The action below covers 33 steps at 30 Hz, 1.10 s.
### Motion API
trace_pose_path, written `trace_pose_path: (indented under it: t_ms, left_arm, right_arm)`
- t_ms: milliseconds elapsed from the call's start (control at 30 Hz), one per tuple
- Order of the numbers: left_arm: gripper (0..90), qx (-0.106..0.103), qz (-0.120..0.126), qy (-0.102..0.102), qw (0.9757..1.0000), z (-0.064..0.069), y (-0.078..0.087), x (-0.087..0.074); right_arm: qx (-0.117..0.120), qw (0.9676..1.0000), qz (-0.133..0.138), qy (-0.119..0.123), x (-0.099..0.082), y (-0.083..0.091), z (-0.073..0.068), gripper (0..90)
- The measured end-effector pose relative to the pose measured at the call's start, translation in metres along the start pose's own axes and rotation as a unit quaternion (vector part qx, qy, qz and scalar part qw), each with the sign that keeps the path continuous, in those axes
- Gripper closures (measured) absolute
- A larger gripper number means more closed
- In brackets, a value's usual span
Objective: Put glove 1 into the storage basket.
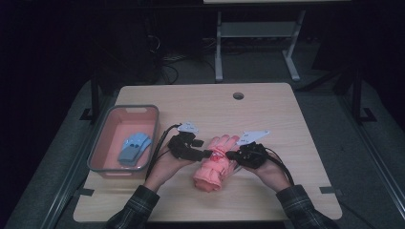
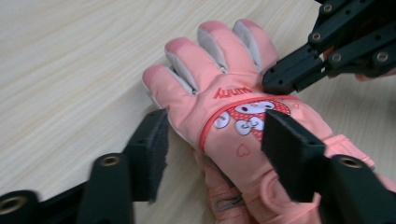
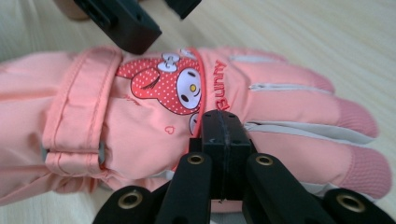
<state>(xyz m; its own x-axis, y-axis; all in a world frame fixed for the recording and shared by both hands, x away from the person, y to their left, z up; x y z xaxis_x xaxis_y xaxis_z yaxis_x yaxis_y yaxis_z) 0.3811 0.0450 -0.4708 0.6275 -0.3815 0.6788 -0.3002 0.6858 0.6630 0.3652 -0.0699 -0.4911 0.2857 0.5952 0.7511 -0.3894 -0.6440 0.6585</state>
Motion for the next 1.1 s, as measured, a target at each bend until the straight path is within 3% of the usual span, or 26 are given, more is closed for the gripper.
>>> trace_pose_path:
  t_ms: [267,333,467,700,733,867,1100]
  left_arm:
    - [21.7,-0.012,-0.010,0.014,0.9998,0.001,-0.009,-0.007]
    - [20.5,-0.017,-0.004,0.020,0.9996,0.004,-0.009,-0.004]
    - [17.5,-0.012,-0.013,0.002,0.9998,0.007,-0.013,-0.005]
    - [12.7,-0.007,-0.036,0.014,0.9992,0.004,-0.031,-0.019]
    - [12.7,-0.011,-0.038,0.026,0.9989,0.005,-0.034,-0.021]
    - [12.6,-0.037,-0.055,0.040,0.9970,0.008,-0.044,-0.028]
    - [12.5,-0.059,-0.082,0.035,0.9942,0.018,-0.056,-0.037]
  right_arm:
    - [-0.005,0.9999,-0.011,0.000,-0.010,-0.006,-0.005,90.0]
    - [-0.010,0.9998,-0.014,0.002,-0.011,-0.006,-0.005,90.0]
    - [-0.014,0.9998,-0.014,0.007,-0.011,-0.007,-0.006,90.0]
    - [-0.021,0.9997,-0.012,0.010,-0.010,-0.005,-0.008,90.0]
    - [-0.021,0.9997,-0.012,0.011,-0.010,-0.004,-0.007,90.0]
    - [-0.019,0.9997,-0.002,0.013,-0.013,-0.001,-0.009,90.0]
    - [-0.008,0.9999,-0.004,0.011,-0.028,0.009,-0.015,90.0]
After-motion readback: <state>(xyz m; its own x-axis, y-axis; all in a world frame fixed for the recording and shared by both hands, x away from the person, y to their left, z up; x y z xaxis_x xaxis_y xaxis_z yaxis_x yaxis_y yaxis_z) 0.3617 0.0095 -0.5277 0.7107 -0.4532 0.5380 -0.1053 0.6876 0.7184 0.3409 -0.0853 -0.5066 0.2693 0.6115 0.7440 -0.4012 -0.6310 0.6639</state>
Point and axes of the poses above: each handheld gripper's, and its own axes: y roughly backward along the jaws, x roughly out of its top, z roughly to its right, the point moved 10 cm from there along -y, roughly forward along the jaws, and after that the axes turned 9 degrees about y, right-handed, at the moved point
